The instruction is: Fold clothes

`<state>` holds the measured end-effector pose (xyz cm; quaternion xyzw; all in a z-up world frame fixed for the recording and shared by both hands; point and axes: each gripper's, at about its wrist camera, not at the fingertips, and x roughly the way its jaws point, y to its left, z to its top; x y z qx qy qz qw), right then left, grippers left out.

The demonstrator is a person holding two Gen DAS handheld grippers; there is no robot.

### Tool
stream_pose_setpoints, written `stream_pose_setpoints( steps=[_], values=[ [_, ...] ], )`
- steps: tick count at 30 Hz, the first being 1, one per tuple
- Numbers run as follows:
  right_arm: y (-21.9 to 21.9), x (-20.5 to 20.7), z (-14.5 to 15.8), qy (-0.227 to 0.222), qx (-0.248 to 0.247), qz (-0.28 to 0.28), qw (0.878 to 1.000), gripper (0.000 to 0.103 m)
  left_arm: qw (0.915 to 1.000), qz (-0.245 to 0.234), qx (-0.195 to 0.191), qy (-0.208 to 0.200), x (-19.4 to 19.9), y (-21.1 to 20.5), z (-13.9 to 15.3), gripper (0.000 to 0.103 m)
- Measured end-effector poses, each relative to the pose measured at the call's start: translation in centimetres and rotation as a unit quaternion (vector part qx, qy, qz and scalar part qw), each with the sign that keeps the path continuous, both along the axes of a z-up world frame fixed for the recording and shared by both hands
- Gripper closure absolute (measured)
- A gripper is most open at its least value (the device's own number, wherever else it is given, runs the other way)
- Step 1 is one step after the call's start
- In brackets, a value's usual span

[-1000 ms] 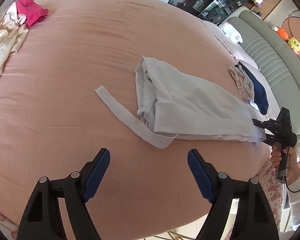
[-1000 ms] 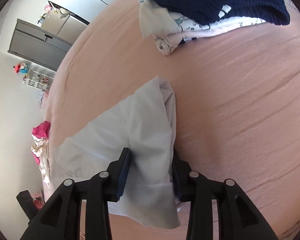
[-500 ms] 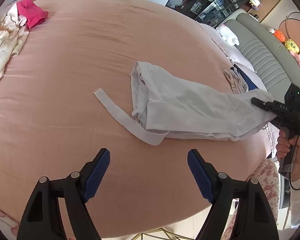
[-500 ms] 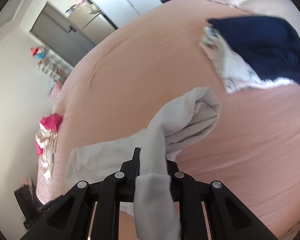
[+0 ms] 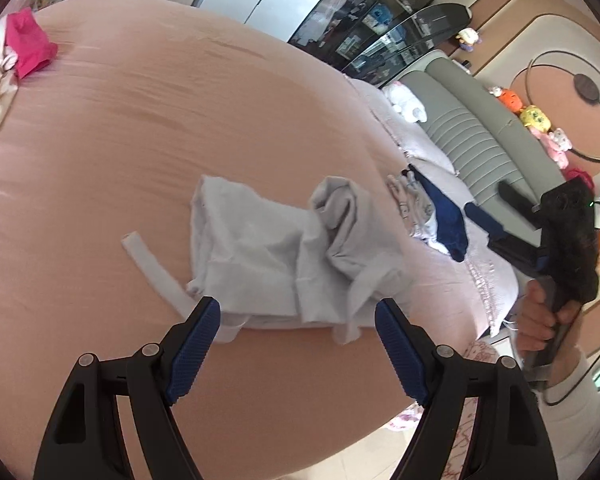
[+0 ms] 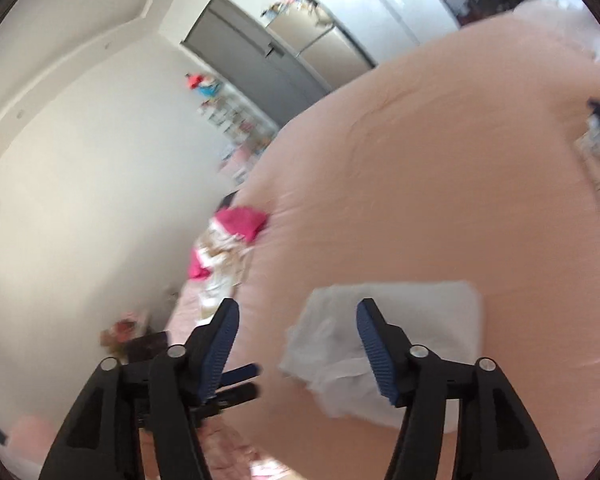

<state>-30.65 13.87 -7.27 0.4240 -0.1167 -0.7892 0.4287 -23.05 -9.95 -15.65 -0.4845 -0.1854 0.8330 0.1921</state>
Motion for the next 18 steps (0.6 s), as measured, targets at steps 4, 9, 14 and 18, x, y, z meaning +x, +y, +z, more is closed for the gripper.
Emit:
stream_pose_setpoints(
  steps=[4, 9, 14, 18],
  values=[
    [-1.1, -1.3, -4.8, 0.062, 0.235, -0.039, 0.969, 0.045, 0.9995, -0.020, 0.017, 0.014, -1.3, 1.8, 0.6, 0.024],
    [-2.5, -0.2, -9.7, 0.041, 0.269, -0.004, 0.962, 0.047, 0.9969, -0.066, 0.029, 0.033, -2.2, 4.5, 1.4, 0.024],
    [-2.4, -0.8, -10.2, -0.027, 0.179, -0.004, 0.983, 0.047, 0.9949, -0.098, -0.020, -0.017, -2.6, 6.8, -0.4, 0.035],
    [-1.5, -0.8, -10.0, -0.038, 0.156, -0.016, 0.987, 0.047, 0.9975, -0.050, 0.037, -0.034, -2.8, 5.3, -1.1, 0.038]
  ],
)
